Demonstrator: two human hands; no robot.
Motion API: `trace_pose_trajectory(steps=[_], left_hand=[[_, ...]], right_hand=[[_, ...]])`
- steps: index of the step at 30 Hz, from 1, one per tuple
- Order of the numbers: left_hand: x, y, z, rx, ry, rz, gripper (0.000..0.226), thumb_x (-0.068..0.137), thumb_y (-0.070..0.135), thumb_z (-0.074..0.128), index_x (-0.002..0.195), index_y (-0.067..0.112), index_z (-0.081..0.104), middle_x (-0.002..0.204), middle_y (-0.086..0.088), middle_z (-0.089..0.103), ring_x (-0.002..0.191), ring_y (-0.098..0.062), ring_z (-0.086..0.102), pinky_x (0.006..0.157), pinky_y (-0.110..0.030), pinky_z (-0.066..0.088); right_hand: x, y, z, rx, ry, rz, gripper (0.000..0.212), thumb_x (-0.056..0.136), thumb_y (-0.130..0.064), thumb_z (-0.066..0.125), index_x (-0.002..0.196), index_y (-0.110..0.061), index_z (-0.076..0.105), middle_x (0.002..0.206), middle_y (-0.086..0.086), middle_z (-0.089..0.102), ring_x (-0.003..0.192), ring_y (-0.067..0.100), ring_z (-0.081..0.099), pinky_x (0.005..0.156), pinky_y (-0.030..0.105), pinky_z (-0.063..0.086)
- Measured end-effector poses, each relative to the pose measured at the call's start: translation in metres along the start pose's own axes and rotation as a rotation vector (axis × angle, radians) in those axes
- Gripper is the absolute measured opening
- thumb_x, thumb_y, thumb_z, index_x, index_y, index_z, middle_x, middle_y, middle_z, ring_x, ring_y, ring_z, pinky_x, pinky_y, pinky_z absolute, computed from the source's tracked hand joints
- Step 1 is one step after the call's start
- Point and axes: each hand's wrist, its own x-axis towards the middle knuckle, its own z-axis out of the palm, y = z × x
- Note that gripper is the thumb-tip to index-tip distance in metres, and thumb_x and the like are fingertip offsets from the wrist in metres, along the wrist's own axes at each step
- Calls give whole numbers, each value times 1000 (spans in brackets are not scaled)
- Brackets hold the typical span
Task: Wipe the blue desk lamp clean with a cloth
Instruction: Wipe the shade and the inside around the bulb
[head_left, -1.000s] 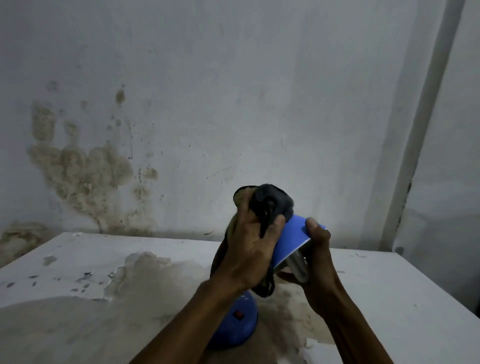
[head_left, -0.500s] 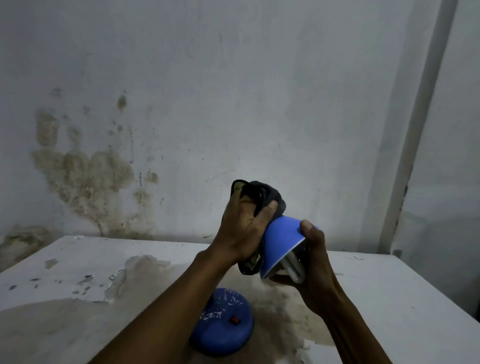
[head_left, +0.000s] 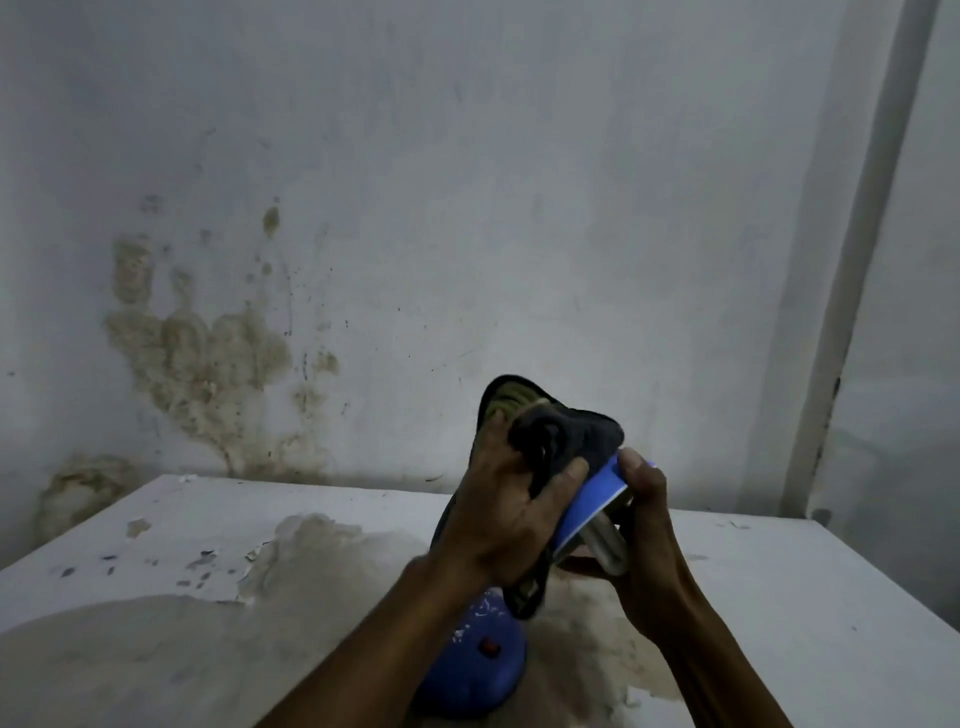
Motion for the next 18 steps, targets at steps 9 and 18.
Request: trace_pose_trajectory(steps=[9, 18], left_hand=[[35, 0, 3, -37, 44, -155, 13, 91, 36, 52, 86, 36, 64, 100, -2, 63, 101, -26, 62, 88, -46, 52], [-12, 28, 11, -145, -27, 42, 30, 98, 31, 50, 122, 23, 65, 116, 9, 67, 114, -10, 60, 98, -24, 45]], right_hand=[[4, -1, 2, -4, 56, 68, 103, 49, -84, 54, 132, -23, 45, 123, 19, 62, 97, 39, 71, 79, 62, 57], [5, 0, 3, -48, 18, -33, 94, 61, -90, 46, 128, -23, 47, 116, 10, 70, 97, 25, 73, 81, 57, 59]])
